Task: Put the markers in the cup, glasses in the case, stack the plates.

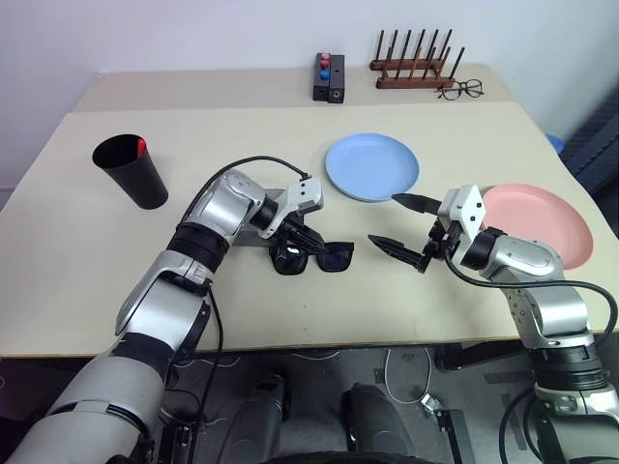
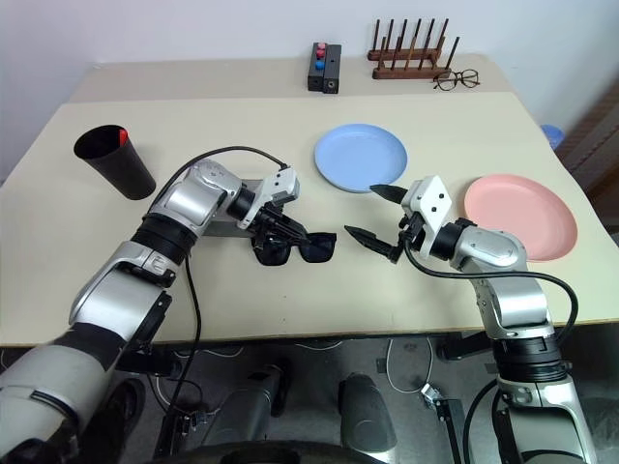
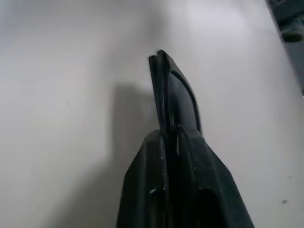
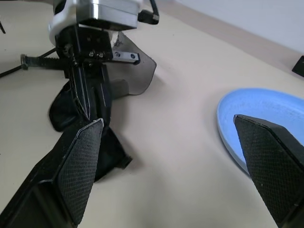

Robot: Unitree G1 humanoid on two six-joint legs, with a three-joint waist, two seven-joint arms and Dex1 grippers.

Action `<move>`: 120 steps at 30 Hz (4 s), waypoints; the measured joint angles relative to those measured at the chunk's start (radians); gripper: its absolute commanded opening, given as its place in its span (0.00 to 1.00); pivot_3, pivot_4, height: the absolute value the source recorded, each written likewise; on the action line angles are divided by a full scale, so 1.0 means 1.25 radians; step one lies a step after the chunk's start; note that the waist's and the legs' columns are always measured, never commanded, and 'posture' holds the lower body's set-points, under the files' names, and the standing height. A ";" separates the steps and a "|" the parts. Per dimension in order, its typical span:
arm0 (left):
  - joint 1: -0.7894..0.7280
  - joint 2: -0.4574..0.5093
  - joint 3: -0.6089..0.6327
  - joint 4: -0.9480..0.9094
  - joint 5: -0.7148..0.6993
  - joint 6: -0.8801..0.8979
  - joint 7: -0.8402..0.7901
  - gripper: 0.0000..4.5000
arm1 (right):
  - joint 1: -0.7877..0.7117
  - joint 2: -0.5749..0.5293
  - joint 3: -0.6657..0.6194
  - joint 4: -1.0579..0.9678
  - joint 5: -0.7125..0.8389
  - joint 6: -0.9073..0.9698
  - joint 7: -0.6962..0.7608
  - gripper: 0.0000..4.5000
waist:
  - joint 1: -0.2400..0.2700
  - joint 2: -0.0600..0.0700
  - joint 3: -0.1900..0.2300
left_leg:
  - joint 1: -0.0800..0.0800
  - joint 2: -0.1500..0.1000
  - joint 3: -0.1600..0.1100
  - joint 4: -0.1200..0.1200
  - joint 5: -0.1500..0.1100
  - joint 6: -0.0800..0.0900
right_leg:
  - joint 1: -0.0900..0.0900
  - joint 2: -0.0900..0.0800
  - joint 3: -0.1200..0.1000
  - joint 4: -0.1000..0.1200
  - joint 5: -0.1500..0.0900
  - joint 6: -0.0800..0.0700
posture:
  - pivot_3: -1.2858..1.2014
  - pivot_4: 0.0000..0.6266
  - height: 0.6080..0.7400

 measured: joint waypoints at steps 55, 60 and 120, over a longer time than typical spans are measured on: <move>-0.195 0.272 0.017 0.390 -0.021 -0.273 -0.077 0.06 | -0.013 0.025 0.028 -0.003 0.033 -0.008 0.010 1.00 | 0.001 -0.001 0.001 | -0.001 0.000 0.000 -0.001 0.000 0.000 | -0.001 0.000 0.000 0.000 0.000 0.000 | 0.52 0.24 0.99; -0.195 0.230 0.055 0.406 -0.010 -0.310 -0.071 0.06 | -0.013 0.025 0.030 -0.003 0.029 -0.008 0.007 1.00 | 0.001 -0.001 0.001 | -0.001 0.000 0.000 0.000 0.000 0.000 | -0.001 0.000 0.000 0.000 0.000 0.000 | 0.52 0.24 0.99; -0.254 0.223 0.239 0.434 0.047 -0.389 0.095 0.87 | -0.027 0.046 0.040 0.014 -0.006 -0.017 -0.013 1.00 | -0.001 -0.001 0.001 | -0.001 0.000 0.000 0.000 0.000 0.000 | -0.001 0.000 -0.001 0.000 0.000 0.000 | 0.52 0.24 0.99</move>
